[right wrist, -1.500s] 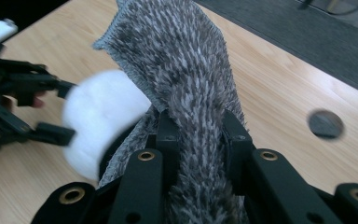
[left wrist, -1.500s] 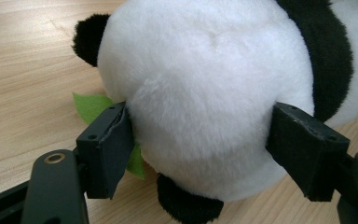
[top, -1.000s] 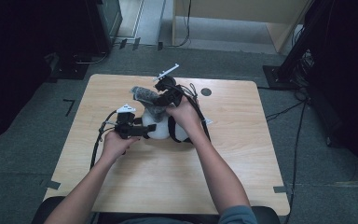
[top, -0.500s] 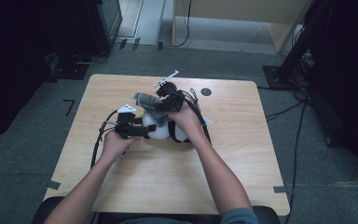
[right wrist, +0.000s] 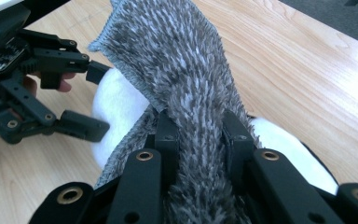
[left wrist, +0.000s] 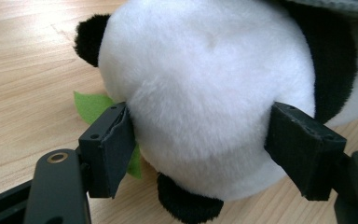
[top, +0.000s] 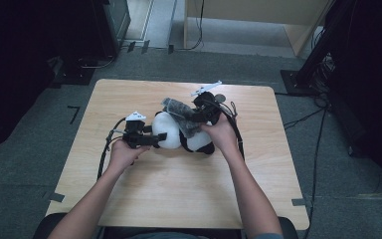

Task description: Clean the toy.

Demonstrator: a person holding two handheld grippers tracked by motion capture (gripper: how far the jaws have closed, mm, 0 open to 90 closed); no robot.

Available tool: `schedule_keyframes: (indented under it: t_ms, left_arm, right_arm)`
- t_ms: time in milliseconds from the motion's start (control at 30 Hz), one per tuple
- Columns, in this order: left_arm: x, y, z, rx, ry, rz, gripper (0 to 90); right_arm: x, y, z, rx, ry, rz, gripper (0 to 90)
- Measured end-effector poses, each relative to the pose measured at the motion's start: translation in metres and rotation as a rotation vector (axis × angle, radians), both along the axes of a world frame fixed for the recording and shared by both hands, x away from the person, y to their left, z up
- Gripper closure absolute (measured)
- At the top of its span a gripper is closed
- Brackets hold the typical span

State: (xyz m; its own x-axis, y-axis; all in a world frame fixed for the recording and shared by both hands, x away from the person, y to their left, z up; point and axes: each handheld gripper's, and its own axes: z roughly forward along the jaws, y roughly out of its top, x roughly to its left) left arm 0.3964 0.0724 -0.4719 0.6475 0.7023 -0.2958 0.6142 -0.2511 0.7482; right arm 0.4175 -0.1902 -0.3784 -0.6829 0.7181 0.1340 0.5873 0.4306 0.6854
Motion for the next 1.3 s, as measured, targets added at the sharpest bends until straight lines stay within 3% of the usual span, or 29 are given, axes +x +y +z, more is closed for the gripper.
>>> schedule_keyframes:
  t_ms: [300, 400, 467, 567, 833, 933, 1000, 1167, 1233, 1300]
  left_arm:
    - [-0.004, -0.001, 0.0, 0.011, -0.018, 0.008, 25.5]
    - [-0.005, -0.002, 0.0, 0.004, -0.023, 0.013, 25.9]
    - [-0.005, -0.002, 0.0, 0.001, -0.024, 0.012, 25.9]
    - [-0.004, -0.001, -0.001, -0.014, -0.019, 0.013, 25.9]
    - [-0.003, 0.0, -0.002, -0.029, -0.002, 0.003, 26.2]
    - [-0.002, 0.0, -0.003, -0.031, -0.003, -0.004, 26.2]
    - [-0.002, 0.001, -0.003, -0.027, -0.003, -0.008, 26.1]
    - [-0.003, 0.0, -0.002, -0.027, 0.0, -0.006, 26.2]
    - [-0.003, 0.0, -0.002, -0.027, 0.0, -0.008, 27.0]
    - [-0.004, -0.002, 0.0, -0.024, 0.001, -0.012, 29.7]
  right_arm:
    - [-0.013, -0.032, 0.002, 0.052, -0.004, -0.024, 73.8]
    - [-0.014, -0.045, 0.003, 0.053, -0.004, -0.047, 73.8]
    - [-0.015, -0.055, 0.001, 0.092, 0.012, -0.062, 73.8]
    - [-0.016, -0.066, -0.001, 0.105, 0.016, -0.086, 73.8]
    - [-0.016, -0.088, -0.004, 0.082, 0.037, -0.151, 73.8]
    - [-0.017, -0.095, -0.002, 0.06, 0.022, -0.181, 74.2]
    - [-0.019, -0.1, 0.002, 0.073, 0.014, -0.2, 74.6]
    - [-0.025, -0.095, 0.013, 0.109, -0.009, -0.169, 74.6]
    - [-0.029, -0.085, 0.019, 0.106, -0.027, -0.142, 74.6]
    - [-0.033, -0.063, 0.025, 0.09, -0.06, -0.087, 74.5]
